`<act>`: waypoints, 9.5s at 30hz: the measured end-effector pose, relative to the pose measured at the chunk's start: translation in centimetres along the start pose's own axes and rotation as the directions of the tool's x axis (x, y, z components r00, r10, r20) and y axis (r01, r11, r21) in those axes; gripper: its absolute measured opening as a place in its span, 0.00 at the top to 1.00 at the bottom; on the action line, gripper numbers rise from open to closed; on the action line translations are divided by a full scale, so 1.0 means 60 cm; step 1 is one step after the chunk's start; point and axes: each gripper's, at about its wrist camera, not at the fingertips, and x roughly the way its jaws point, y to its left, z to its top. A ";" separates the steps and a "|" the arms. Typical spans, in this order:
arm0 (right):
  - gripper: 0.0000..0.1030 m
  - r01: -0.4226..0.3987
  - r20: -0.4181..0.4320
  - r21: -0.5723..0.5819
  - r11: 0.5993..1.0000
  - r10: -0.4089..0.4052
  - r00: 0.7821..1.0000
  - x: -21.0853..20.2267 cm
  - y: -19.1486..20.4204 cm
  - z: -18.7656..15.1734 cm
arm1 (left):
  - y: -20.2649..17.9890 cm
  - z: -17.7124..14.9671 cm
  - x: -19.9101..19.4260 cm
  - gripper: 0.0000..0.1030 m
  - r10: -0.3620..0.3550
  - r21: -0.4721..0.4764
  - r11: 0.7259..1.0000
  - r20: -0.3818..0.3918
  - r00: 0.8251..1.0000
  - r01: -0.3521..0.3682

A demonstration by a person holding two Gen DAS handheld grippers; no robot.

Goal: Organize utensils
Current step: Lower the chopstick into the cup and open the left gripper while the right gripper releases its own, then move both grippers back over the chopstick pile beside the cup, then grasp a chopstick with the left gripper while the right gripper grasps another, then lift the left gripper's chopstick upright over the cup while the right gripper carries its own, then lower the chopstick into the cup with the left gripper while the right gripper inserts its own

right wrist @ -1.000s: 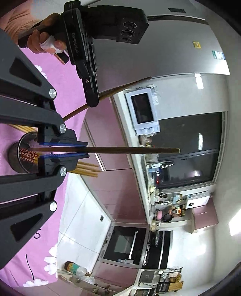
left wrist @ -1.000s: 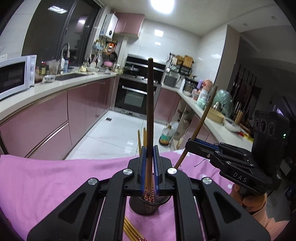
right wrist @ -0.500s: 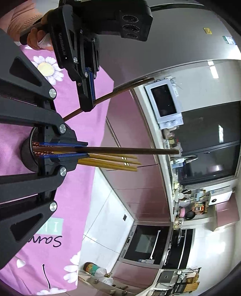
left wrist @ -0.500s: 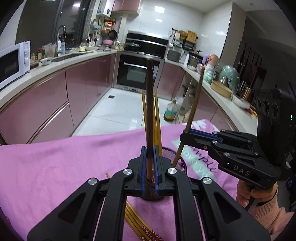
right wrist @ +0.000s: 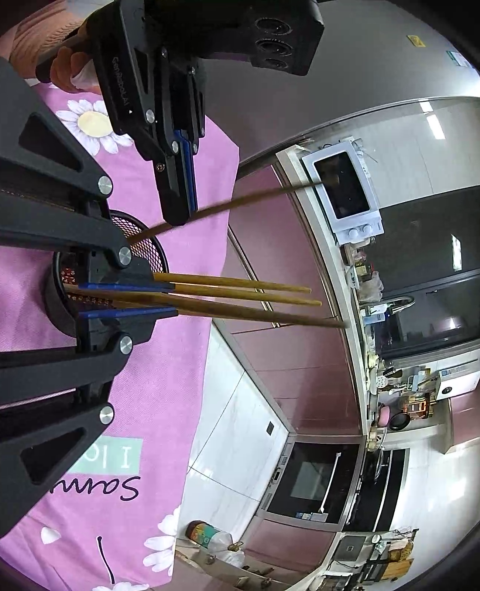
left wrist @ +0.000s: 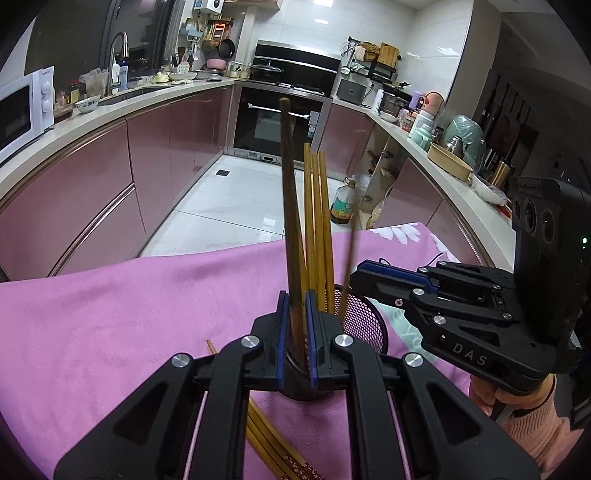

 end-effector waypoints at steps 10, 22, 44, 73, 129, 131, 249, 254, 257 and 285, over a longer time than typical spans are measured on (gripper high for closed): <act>0.86 -0.018 0.016 0.006 1.000 0.018 1.000 -0.014 -0.002 -0.010 | 0.000 -0.029 -0.007 0.88 0.036 0.001 0.999 0.030 0.999 -0.036; 0.77 -0.051 0.051 -0.027 0.998 0.052 0.997 -0.046 0.021 -0.027 | -0.001 -0.081 -0.058 0.68 0.151 0.021 0.988 0.101 0.983 -0.154; 0.70 -0.185 -0.147 -0.048 0.982 0.176 0.973 0.006 0.077 -0.147 | 0.080 -0.222 -0.086 0.55 0.212 -0.072 0.974 -0.020 0.977 -0.213; 0.75 -0.067 -0.246 -0.079 0.995 0.046 0.968 0.074 0.116 -0.185 | 0.053 -0.275 -0.011 0.54 0.176 -0.043 0.982 -0.156 0.972 -0.185; 0.95 -0.057 -0.224 -0.043 0.997 0.045 0.973 0.116 0.112 -0.149 | 0.051 -0.254 0.028 0.89 0.231 -0.059 0.967 -0.200 0.952 -0.247; 0.95 -0.065 -0.221 -0.040 0.997 0.055 0.974 0.110 0.112 -0.150 | 0.052 -0.256 0.024 0.91 0.229 -0.065 0.967 -0.199 0.953 -0.246; 0.95 -0.049 0.263 -0.077 0.996 0.068 0.962 -0.138 0.048 0.008 | -0.039 -0.006 -0.197 0.93 -0.046 0.003 0.999 0.228 0.972 0.046; 0.95 -0.050 0.255 -0.072 0.996 0.067 0.965 -0.133 0.047 0.012 | -0.044 -0.006 -0.192 0.93 -0.041 0.004 0.999 0.225 0.974 0.041; 0.95 -0.050 0.252 -0.073 0.996 0.067 0.966 -0.131 0.048 0.014 | -0.043 -0.007 -0.191 0.93 -0.041 0.004 0.999 0.224 0.974 0.041; 0.95 -0.039 0.214 -0.068 0.997 0.053 0.975 -0.109 0.037 0.014 | -0.031 -0.014 -0.155 0.93 -0.032 0.002 0.999 0.191 0.981 0.032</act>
